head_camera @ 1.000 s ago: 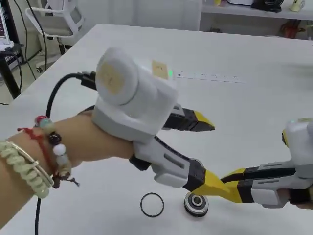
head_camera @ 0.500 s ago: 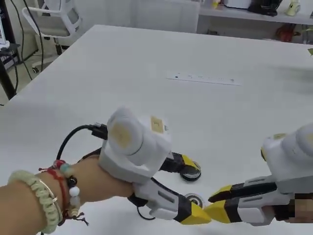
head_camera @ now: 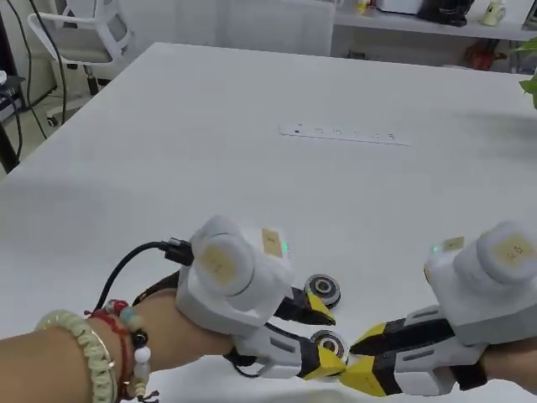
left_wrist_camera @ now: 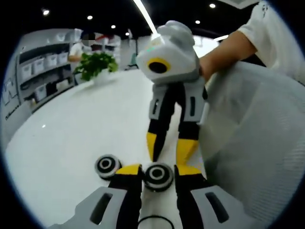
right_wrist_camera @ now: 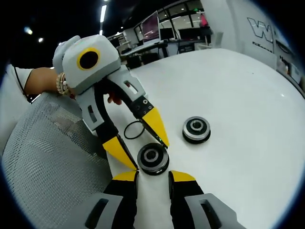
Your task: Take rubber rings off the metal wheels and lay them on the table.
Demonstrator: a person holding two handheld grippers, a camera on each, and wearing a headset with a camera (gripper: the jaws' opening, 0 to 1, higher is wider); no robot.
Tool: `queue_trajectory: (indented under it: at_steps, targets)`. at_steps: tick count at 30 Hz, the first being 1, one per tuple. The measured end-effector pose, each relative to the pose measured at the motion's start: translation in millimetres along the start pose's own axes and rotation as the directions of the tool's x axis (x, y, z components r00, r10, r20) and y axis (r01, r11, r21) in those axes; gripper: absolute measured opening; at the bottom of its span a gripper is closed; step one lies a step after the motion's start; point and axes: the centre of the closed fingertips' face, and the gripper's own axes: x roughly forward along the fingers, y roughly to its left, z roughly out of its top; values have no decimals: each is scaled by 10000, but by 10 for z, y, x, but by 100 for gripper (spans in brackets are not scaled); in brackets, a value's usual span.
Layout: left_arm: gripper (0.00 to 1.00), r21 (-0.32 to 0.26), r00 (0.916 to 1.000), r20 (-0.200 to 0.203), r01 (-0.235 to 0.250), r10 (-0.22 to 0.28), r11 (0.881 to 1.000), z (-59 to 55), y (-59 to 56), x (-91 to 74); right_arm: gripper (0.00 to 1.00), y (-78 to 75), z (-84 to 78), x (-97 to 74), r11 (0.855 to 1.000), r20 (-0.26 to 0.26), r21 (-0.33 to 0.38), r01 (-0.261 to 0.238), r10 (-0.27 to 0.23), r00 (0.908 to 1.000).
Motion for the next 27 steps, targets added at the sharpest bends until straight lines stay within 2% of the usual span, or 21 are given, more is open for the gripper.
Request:
queue_trajectory:
  at_steps: [1,2,4,6,20,27]
  targets:
    - [25,82,9997,-227,-59,61,9999,-51,16,-9,23,-10,-1,3,10000,-12,-56,53,-53,10000]
    - [25,235,9999,112,-116,113,9997,8,42,0,24,-16,8,6,9998,41,-145,102,-102,9999]
    - [24,-113,9999,86,-121,122,9999,4,61,11,24,5,8,16,9998,24,-218,45,-44,10000]
    - [24,-94,9999,116,-95,97,9999,6,45,6,22,-18,9,23,9980,-32,-581,234,-236,9997]
    - [20,13,9998,169,120,-120,9999,8,-18,-13,20,-24,5,31,9956,-88,-888,291,-300,9995]
    - [18,-409,9993,332,186,-173,9990,-1,-24,-35,18,-36,-5,28,9951,-136,-927,331,-345,9993]
